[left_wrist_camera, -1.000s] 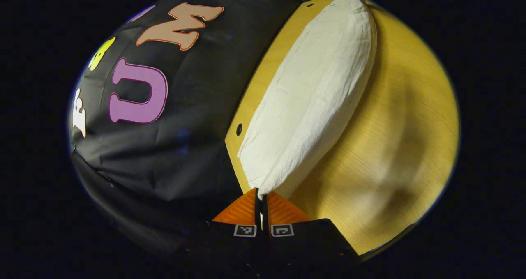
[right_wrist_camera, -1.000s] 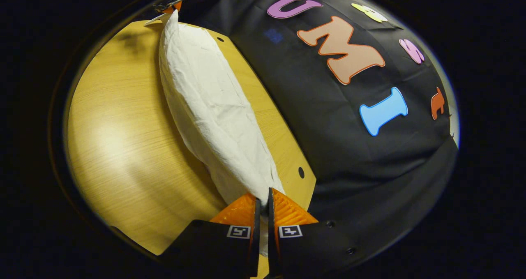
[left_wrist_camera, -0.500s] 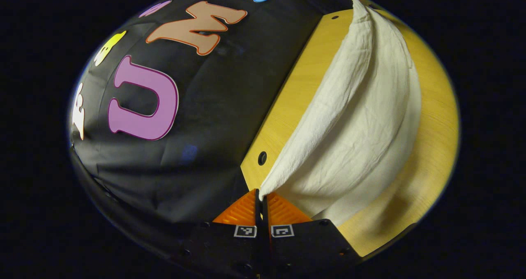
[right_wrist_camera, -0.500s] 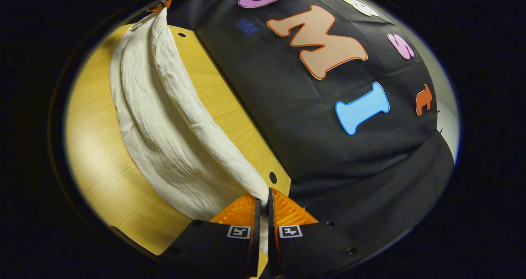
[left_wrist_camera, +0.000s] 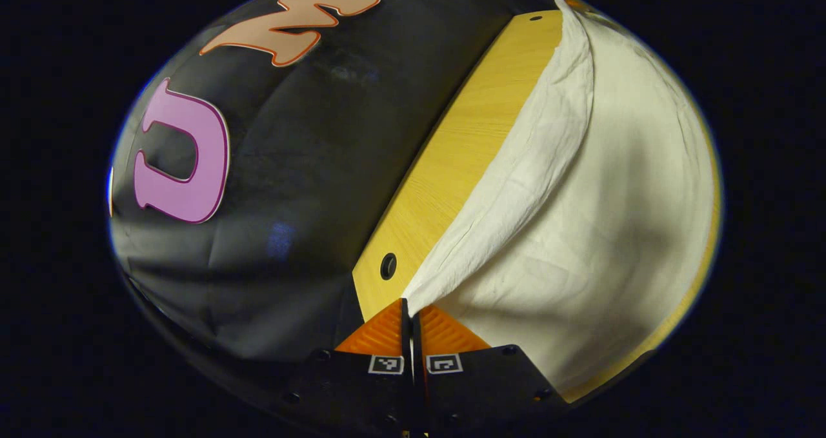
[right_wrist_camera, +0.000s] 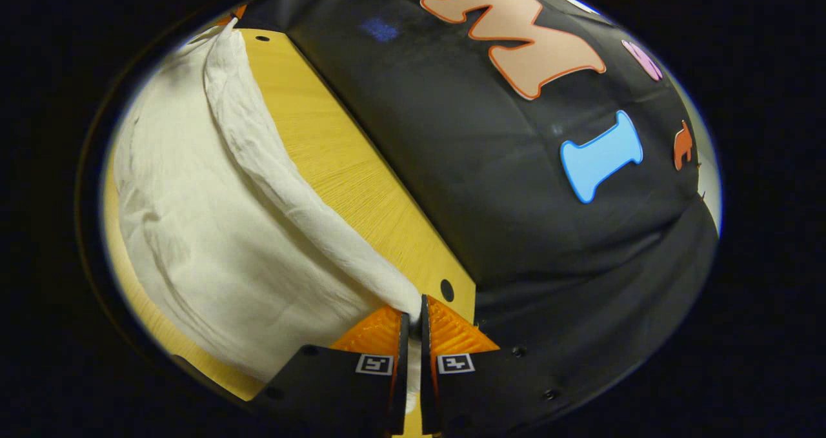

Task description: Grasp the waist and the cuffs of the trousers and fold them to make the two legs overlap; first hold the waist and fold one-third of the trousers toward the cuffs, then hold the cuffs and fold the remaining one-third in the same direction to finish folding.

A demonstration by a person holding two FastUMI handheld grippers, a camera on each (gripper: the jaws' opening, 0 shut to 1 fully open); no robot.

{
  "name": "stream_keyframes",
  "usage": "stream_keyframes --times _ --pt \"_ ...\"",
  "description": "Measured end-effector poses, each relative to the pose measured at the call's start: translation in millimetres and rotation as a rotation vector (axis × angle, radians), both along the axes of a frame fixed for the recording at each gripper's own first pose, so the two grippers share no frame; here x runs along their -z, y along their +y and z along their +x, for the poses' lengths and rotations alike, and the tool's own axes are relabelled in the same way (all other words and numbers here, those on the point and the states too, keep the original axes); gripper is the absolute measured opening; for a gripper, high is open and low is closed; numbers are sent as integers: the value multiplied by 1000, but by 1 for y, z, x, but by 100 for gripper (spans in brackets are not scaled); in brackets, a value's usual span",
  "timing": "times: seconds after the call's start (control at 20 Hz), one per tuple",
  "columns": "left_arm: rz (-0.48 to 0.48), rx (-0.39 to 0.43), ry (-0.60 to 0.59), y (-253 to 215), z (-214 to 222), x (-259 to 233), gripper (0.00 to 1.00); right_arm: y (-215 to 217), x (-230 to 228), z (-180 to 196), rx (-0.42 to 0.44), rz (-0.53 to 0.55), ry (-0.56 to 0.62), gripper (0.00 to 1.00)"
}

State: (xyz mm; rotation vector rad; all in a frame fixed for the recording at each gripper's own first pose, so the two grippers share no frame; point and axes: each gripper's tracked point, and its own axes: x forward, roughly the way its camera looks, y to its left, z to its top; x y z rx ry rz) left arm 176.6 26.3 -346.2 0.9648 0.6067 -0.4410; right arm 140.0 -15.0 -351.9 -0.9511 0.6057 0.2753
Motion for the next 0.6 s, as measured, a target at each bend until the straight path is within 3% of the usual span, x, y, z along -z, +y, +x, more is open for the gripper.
stream_keyframes --times 0.1,0.25,0.3,0.4,0.45,0.6 --pt "23 -24 -6 -2 5 11 0 1 30 5 33 9 41 9" --pt "5 -55 5 -3 7 19 0 3 44 5 71 27 65 16" --pt "-33 -60 29 -9 4 23 4 8 41 4 72 53 57 43" --pt "-97 -87 59 -17 -10 26 64 15 25 -2 85 132 33 100" --pt "-120 -104 46 -16 -9 20 94 12 19 0 101 161 18 98" --pt "-230 -152 14 -33 -20 -4 95 2 -3 -14 188 272 -4 98"
